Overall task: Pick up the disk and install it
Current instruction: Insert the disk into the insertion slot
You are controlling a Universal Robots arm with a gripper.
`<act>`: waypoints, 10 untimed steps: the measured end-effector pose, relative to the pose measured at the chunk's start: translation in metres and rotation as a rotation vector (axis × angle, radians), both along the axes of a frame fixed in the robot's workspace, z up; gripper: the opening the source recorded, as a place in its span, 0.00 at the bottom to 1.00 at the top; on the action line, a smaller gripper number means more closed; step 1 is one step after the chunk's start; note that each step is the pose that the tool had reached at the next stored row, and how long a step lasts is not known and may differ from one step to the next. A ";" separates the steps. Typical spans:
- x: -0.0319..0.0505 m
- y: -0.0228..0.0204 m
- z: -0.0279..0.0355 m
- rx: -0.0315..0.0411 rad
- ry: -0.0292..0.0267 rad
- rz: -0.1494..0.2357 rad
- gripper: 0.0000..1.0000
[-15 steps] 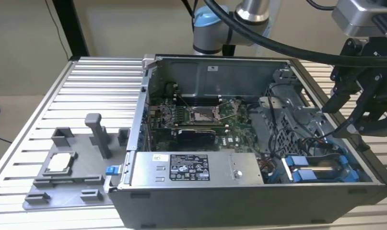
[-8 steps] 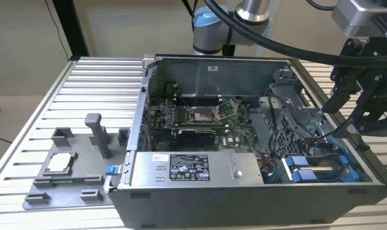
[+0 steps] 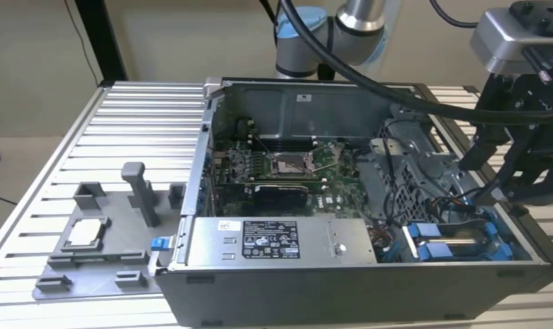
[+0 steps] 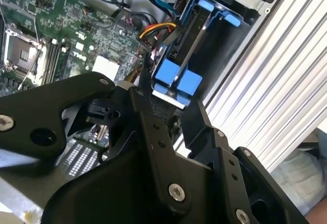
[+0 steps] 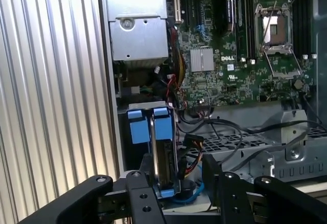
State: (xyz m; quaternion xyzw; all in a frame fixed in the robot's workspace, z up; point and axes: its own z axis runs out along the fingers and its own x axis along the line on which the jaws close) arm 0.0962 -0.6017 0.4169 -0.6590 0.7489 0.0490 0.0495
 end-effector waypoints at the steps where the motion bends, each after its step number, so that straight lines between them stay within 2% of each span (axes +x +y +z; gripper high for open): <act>1: 0.0012 0.0000 -0.0017 0.0007 0.0000 -0.002 1.00; 10: 0.0129 -0.0001 -0.0182 0.0076 0.0001 -0.019 1.00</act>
